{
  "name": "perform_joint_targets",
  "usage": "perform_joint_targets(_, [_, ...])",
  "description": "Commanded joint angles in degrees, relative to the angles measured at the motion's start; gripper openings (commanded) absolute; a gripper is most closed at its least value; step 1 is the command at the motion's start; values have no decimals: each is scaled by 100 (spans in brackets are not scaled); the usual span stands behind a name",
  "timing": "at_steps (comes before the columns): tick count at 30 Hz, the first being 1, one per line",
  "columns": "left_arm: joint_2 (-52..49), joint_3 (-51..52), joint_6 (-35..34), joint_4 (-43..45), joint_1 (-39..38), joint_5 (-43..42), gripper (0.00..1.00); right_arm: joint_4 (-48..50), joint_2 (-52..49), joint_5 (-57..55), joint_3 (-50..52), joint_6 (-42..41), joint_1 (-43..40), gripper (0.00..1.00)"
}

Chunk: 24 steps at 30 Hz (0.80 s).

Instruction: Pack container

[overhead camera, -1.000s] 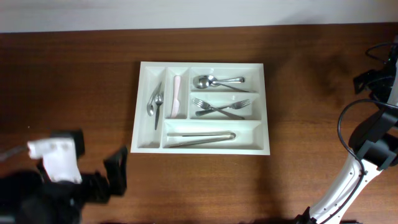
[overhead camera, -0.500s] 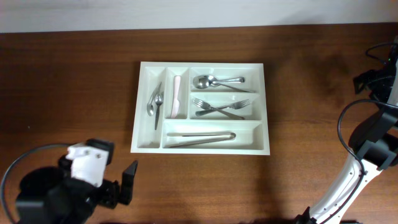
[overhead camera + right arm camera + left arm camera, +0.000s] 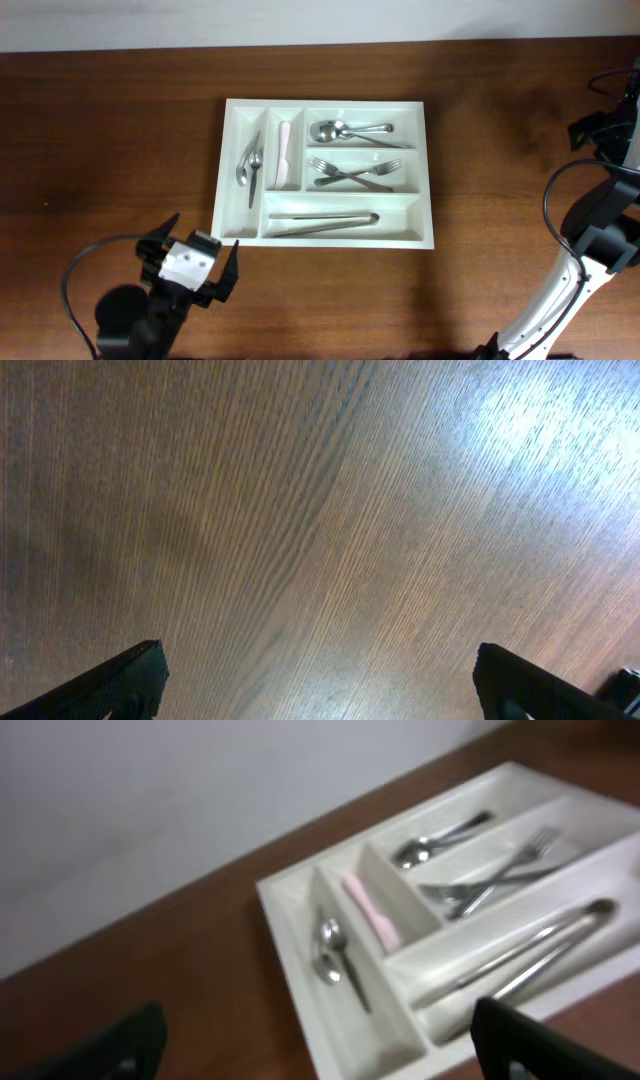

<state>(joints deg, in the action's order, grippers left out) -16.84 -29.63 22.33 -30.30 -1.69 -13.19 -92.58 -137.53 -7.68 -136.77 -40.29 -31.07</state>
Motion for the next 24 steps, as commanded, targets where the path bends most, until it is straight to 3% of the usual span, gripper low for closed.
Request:
perform_joint_targets(1, [535,647,138,358,243,-57,99,0,243,-52,-39,2,24,99])
perform_joint_targets(12, [1659,2358,90,2026,319,-101,99,0,243,-52,-39,2,24,99])
perform_joint_targets(24, [1655,2771,-37,2369,308,-13,99,0,243,-52,-39,2,24,99])
